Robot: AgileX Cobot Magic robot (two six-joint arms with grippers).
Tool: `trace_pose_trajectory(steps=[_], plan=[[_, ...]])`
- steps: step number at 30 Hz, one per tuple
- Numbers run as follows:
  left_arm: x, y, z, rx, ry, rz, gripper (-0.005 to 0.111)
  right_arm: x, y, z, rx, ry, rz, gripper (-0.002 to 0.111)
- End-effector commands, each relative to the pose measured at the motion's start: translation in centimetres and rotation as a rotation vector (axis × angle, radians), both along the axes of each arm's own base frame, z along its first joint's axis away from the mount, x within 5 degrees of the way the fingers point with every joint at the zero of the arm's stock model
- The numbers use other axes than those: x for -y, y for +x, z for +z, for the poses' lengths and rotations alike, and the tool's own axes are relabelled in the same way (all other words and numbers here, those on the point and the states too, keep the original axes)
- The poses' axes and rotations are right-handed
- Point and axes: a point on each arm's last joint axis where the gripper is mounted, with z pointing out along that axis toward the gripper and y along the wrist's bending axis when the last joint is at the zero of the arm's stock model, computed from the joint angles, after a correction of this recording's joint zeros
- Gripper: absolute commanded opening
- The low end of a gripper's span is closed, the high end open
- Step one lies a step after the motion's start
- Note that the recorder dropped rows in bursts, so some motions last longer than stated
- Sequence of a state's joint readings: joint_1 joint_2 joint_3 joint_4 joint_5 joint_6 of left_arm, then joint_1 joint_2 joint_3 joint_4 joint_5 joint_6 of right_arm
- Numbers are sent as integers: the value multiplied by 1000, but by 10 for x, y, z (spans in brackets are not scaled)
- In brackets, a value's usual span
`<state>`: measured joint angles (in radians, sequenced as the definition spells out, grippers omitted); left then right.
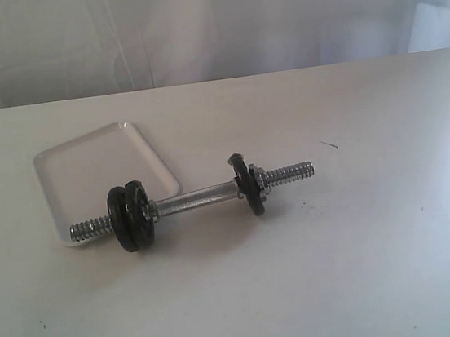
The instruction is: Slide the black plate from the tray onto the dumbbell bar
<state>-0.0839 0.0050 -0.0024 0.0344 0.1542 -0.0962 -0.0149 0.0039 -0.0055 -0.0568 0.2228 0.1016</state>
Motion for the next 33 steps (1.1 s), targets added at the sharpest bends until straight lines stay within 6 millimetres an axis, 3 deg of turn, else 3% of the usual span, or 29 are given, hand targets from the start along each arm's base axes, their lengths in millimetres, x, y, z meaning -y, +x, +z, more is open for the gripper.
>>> trace_pose_trajectory(steps=[1, 20, 33], plan=[[0, 0, -1, -2, 1, 1, 0, 2, -1, -5, -36, -4, -33, 0], [0, 0, -1, 0, 1, -10, 0, 2, -1, -7, -62, -3, -34, 0], [-4, 0, 0, 7, 1, 73, 0, 2, -1, -7, -62, -3, -34, 0]])
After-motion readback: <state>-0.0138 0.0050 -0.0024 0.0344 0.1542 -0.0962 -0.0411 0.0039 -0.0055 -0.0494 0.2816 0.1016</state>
